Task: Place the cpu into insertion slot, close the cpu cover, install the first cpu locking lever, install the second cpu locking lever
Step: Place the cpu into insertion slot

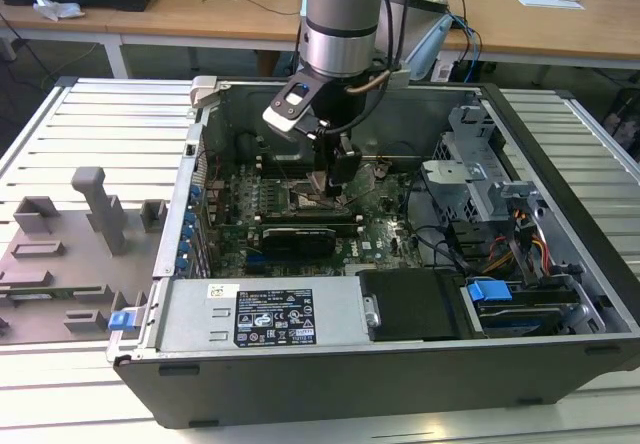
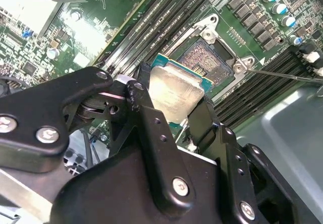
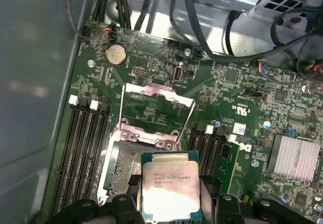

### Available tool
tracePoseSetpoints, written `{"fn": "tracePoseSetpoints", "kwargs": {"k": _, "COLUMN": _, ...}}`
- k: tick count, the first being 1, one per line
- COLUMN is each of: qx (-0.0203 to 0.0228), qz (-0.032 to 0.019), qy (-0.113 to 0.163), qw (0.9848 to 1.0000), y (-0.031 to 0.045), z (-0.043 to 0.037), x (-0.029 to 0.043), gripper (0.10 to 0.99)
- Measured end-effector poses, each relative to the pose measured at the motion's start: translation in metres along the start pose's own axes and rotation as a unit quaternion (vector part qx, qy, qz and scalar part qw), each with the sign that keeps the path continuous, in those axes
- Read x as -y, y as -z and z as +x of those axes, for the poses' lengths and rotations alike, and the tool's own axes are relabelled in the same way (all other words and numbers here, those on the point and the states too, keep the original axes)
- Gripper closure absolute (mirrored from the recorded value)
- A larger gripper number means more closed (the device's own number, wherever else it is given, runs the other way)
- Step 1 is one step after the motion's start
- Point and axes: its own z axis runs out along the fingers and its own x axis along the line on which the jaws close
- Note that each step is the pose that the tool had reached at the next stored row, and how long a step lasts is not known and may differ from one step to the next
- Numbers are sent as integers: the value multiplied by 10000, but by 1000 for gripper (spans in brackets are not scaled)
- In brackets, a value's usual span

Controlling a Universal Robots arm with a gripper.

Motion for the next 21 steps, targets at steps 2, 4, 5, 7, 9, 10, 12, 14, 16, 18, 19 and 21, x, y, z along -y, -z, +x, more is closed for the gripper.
{"fn": "tracePoseSetpoints", "kwargs": {"k": 2, "qx": 4, "qz": 7, "qy": -128, "qw": 9999, "y": -7, "z": 0, "x": 0, "gripper": 541}}
{"fn": "tracePoseSetpoints", "kwargs": {"k": 4, "qx": 6, "qz": 11, "qy": -214, "qw": 9998, "y": -13, "z": 0, "x": 0, "gripper": 541}}
{"fn": "tracePoseSetpoints", "kwargs": {"k": 5, "qx": 7, "qz": 13, "qy": -262, "qw": 9997, "y": -16, "z": 1, "x": 0, "gripper": 541}}
{"fn": "tracePoseSetpoints", "kwargs": {"k": 7, "qx": 9, "qz": 16, "qy": -318, "qw": 9995, "y": -20, "z": 1, "x": 0, "gripper": 541}}
{"fn": "tracePoseSetpoints", "kwargs": {"k": 9, "qx": 10, "qz": 18, "qy": -364, "qw": 9993, "y": -24, "z": 1, "x": 0, "gripper": 541}}
{"fn": "tracePoseSetpoints", "kwargs": {"k": 10, "qx": 11, "qz": 20, "qy": -388, "qw": 9992, "y": -26, "z": 1, "x": 0, "gripper": 541}}
{"fn": "tracePoseSetpoints", "kwargs": {"k": 12, "qx": 12, "qz": 22, "qy": -432, "qw": 9991, "y": -31, "z": 1, "x": 0, "gripper": 541}}
{"fn": "tracePoseSetpoints", "kwargs": {"k": 14, "qx": 13, "qz": 24, "qy": -475, "qw": 9989, "y": -34, "z": 1, "x": 0, "gripper": 541}}
{"fn": "tracePoseSetpoints", "kwargs": {"k": 16, "qx": 17, "qz": 27, "qy": -516, "qw": 9987, "y": -36, "z": 1, "x": 0, "gripper": 541}}
{"fn": "tracePoseSetpoints", "kwargs": {"k": 18, "qx": 21, "qz": 29, "qy": -571, "qw": 9984, "y": -39, "z": 1, "x": 0, "gripper": 541}}
{"fn": "tracePoseSetpoints", "kwargs": {"k": 19, "qx": 22, "qz": 30, "qy": -592, "qw": 9982, "y": -40, "z": 2, "x": 0, "gripper": 541}}
{"fn": "tracePoseSetpoints", "kwargs": {"k": 21, "qx": 22, "qz": 33, "qy": -649, "qw": 9979, "y": -43, "z": 2, "x": 0, "gripper": 541}}
